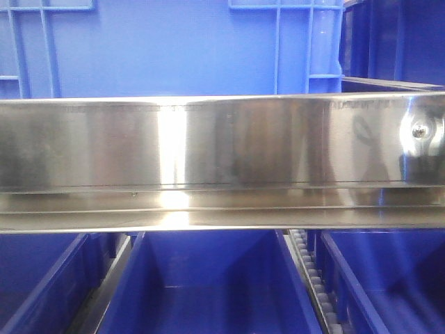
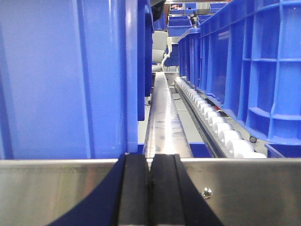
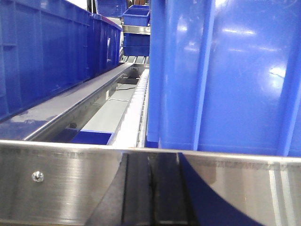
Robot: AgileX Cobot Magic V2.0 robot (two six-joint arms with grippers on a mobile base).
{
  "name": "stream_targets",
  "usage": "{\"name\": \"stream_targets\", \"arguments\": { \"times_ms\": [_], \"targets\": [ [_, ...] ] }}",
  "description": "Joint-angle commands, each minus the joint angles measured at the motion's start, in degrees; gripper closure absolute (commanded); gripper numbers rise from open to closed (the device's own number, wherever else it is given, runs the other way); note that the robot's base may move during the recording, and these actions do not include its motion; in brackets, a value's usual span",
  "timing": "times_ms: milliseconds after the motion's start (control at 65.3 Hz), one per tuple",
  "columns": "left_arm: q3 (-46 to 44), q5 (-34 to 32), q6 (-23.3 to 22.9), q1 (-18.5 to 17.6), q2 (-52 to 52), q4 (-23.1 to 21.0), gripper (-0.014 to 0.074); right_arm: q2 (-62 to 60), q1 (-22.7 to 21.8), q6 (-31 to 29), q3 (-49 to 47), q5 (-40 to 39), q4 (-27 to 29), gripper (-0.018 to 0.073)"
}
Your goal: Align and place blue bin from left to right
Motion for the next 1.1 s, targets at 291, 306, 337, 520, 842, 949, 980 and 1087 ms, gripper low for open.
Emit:
{"name": "stream_targets", "arguments": {
  "times_ms": [291, 306, 337, 520, 842, 949, 980, 1087],
  "targets": [
    [-0.12, -1.31, 0.02, -0.41, -0.23, -0.29, 0.0706, -0.14, 0.02, -0.45, 0.02, -0.63, -0.41, 0.0721],
    [-0.12, -1.46, 0.02, -0.41, -0.23, -0.29, 0.0706, -0.14, 0.02, -0.45, 0.02, -0.63, -0.41, 0.0721],
    [-0.12, -1.75, 0.02, -0.41, -0.23, -0.29, 0.0706, -0.14, 0.02, -0.45, 0.02, -0.63, -0.41, 0.0721],
    [-0.12, -5.22, 0.02, -0.41, -0.23, -0.29, 0.0706, -0.14, 0.02, -0.45, 0.02, -1.75, -0.41, 0.0721],
    [-0.12, -15.14, 0.02, -0.41, -0.23, -0.66, 0.0706, -0.14, 0.02, -0.45, 0.02, -11.39, -0.55, 0.0721],
    [-0.12, -15.51, 0.02, -0.41, -0.23, -2.49, 0.0706, -0.14, 0.02, -0.45, 0.02, -11.37, -0.55, 0.0721],
    [-0.12, -15.80, 0.02, -0.41, -0.23, -4.09, 0.0706, -0.14, 0.02, -0.45, 0.02, -11.62, -0.55, 0.0721],
    [-0.12, -16.26, 0.02, -0.41, -0.23, -9.98, 0.0706, -0.14, -0.08, -0.45, 0.02, -11.59, -0.55, 0.0721]
  ]
}}
